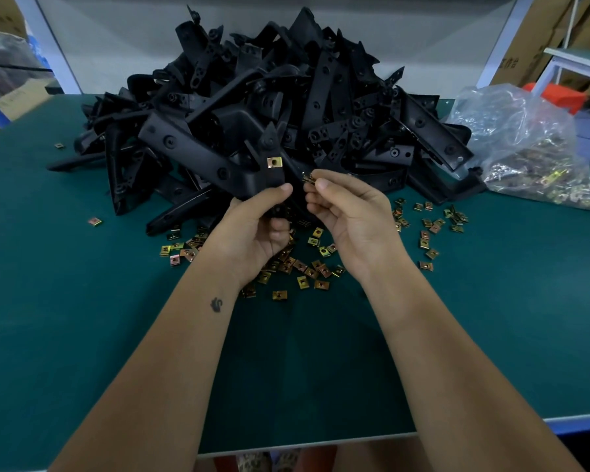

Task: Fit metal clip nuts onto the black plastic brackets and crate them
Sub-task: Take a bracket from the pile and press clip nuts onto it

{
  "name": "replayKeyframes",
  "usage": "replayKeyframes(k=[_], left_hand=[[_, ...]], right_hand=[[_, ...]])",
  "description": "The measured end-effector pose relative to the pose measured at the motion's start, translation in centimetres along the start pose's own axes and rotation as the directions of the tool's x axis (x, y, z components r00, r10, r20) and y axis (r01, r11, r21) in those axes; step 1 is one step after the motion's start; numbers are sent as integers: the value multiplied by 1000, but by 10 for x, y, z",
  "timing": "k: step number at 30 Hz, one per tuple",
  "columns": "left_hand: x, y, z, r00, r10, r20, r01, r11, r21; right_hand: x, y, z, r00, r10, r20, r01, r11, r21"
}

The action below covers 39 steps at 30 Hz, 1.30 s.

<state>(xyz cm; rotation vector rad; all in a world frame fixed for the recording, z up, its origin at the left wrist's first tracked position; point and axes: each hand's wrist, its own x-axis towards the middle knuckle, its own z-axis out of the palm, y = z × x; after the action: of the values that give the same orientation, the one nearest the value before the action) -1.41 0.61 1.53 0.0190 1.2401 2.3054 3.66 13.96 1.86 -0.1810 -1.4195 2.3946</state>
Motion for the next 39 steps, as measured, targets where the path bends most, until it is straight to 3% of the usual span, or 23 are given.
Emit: replayKeyframes(k=[4,8,25,31,35,39], left_hand=[[-4,4,2,991,-65,119,79,990,-118],[-4,4,3,989,-68,133,89,984,-152],[-6,2,4,984,-55,170,67,996,-66],[-5,1,2,980,-45,192,47,999,-4],[-5,1,1,979,-45,201,58,997,-58],[-4,0,0,976,-45,211,49,999,-13]], right_hand=[[0,1,0,999,-32,-21,31,999,-32],[0,1,0,999,-41,-32,39,997,-73],[-1,4,3,999,-49,23,54,953,-298],[-2,4,4,999,-34,26,39,971,-235],[-2,3,5,1000,-9,-14,7,991,-131],[-2,2,5,1000,-19,0,19,985,-174]])
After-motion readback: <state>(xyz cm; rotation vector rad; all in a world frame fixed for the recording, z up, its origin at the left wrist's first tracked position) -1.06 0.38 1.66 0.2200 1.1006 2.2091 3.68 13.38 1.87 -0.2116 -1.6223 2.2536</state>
